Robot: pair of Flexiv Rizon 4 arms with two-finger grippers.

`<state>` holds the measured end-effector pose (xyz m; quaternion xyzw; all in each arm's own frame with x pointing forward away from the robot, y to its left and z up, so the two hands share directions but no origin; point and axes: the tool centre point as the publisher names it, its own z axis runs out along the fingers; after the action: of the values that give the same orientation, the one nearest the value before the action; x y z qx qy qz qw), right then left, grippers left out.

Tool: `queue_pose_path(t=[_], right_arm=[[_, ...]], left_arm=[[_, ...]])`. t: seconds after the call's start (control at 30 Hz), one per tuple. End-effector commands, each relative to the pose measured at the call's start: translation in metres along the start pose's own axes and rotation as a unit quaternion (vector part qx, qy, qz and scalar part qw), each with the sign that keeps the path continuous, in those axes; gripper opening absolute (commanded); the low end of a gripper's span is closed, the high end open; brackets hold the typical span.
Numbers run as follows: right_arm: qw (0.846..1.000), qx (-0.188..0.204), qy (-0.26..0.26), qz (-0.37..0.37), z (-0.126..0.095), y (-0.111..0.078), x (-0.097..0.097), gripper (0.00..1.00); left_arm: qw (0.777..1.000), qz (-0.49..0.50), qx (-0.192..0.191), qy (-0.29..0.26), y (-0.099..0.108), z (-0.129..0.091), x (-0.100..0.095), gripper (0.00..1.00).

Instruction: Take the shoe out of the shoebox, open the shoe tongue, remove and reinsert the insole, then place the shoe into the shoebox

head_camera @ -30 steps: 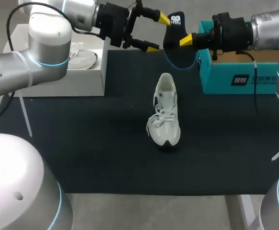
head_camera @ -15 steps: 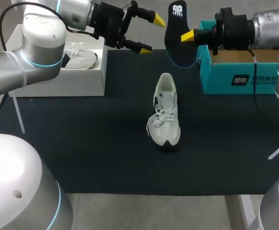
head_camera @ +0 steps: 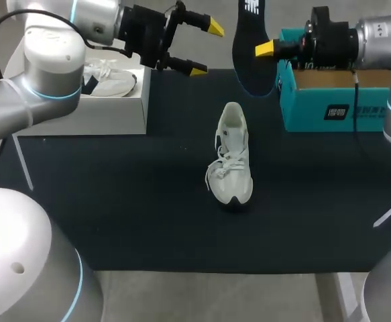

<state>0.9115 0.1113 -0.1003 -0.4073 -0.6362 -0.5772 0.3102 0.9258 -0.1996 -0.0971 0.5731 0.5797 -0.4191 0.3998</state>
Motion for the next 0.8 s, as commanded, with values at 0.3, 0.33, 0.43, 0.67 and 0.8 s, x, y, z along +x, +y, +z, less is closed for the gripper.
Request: queue_pose_path(t=[0.3, 0.33, 0.43, 0.67, 0.8], right_arm=[[1.0, -0.004, -0.021, -0.017, -0.003, 0.004, 0.006, 0.0], [1.0, -0.004, -0.021, -0.017, -0.003, 0.004, 0.006, 0.0], [1.0, -0.004, -0.021, -0.017, -0.003, 0.004, 0.006, 0.0], [0.998, -0.002, -0.01, -0.057, 0.004, 0.008, 0.0, 0.0], [0.996, -0.013, 0.006, -0.084, 0.006, 0.02, -0.006, 0.0]], left_arm=[[1.0, -0.002, -0.017, 0.027, -0.021, -0.058, 0.02, 1.0], [0.999, -0.005, -0.021, 0.031, -0.022, -0.064, 0.025, 1.0], [0.999, 0.004, -0.031, 0.044, -0.028, -0.08, 0.04, 1.0], [0.997, 0.022, -0.059, 0.042, -0.046, -0.113, 0.048, 1.0], [0.996, 0.033, -0.065, 0.049, -0.059, -0.131, 0.049, 1.0]])
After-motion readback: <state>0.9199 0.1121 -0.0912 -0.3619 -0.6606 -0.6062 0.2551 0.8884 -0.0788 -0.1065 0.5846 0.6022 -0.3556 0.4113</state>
